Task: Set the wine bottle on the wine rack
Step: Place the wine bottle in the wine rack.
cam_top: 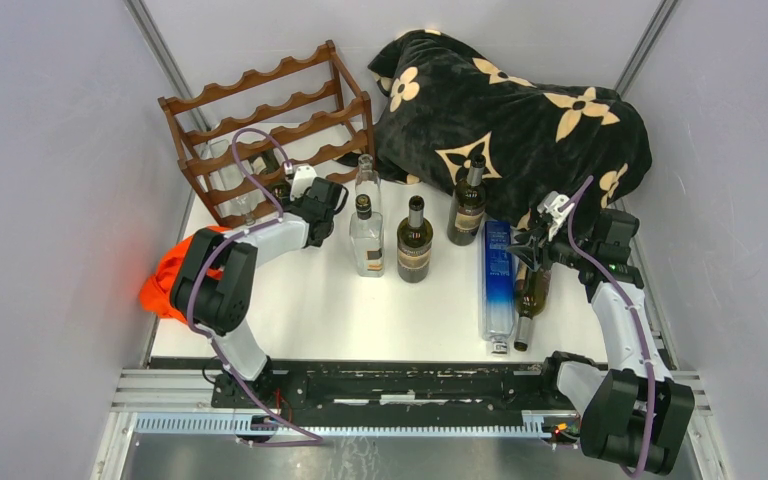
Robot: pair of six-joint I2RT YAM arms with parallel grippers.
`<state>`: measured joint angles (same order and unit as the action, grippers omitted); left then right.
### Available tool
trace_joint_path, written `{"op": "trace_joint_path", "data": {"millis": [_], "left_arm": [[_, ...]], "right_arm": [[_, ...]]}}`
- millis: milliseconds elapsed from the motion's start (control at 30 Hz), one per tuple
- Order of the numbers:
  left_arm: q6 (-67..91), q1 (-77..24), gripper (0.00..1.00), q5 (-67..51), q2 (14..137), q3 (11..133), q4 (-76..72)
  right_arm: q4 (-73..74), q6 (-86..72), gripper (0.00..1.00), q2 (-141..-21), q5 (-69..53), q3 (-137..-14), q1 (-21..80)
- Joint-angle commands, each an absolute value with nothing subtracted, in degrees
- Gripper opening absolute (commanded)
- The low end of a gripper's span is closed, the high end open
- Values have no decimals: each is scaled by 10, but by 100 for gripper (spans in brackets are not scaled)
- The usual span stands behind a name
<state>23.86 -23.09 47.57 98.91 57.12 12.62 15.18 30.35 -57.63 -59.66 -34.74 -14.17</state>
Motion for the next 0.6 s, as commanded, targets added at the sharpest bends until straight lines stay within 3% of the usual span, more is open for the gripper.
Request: {"op": "trace_joint_path", "data": {"millis": [0,567], "left_arm": [[190,-218,2,492,994,587,70],[201,-210,2,454,991,560,89]], "right_arm": [[146,315,41,-578,-600,-368,-136],[157,324,41,-582,-599,-373,-125]]}}
